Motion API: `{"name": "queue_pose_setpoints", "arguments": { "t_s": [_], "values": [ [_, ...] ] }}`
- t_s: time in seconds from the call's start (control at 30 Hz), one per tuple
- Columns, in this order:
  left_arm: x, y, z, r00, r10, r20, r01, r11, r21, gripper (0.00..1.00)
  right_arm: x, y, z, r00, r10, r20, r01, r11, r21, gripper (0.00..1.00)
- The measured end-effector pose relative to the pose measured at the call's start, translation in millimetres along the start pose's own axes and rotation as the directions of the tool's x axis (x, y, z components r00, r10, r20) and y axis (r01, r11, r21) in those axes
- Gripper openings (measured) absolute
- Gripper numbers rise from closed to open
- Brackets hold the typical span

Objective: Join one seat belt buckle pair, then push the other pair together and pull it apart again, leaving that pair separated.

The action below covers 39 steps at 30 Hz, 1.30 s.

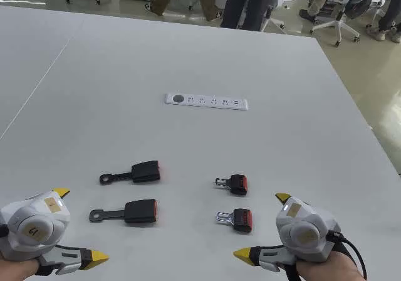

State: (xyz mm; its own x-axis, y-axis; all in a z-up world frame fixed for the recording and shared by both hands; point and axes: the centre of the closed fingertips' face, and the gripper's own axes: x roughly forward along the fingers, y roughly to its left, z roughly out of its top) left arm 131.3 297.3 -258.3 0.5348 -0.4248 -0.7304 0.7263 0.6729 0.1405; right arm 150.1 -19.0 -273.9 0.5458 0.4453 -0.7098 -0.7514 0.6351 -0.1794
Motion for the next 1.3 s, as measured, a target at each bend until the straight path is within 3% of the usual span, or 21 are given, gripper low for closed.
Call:
{"name": "queue_pose_setpoints", "arguments": {
  "t_s": [0.37, 1.13, 1.3],
  "values": [
    [-0.6, 10.3, 0.6, 0.9996, 0.023, 0.017, -0.022, 0.999, -0.023, 1.0, -5.8, -9.2, -1.7, 0.9995, -0.029, 0.016, 0.027, 0.995, 0.094, 1.0],
    [-2.5, 9.1, -0.7, 0.9994, 0.024, 0.023, -0.023, 0.999, -0.041, 1.0, -12.5, -9.9, -1.4, 0.9986, -0.051, 0.012, 0.049, 0.992, 0.115, 0.99],
    [-3.2, 7.8, 0.0, 0.9993, 0.02, 0.03, -0.019, 0.999, -0.037, 0.95, -13.9, -10.5, -2.6, 0.9986, -0.053, 0.008, 0.052, 0.992, 0.111, 0.99]
  ]
}}
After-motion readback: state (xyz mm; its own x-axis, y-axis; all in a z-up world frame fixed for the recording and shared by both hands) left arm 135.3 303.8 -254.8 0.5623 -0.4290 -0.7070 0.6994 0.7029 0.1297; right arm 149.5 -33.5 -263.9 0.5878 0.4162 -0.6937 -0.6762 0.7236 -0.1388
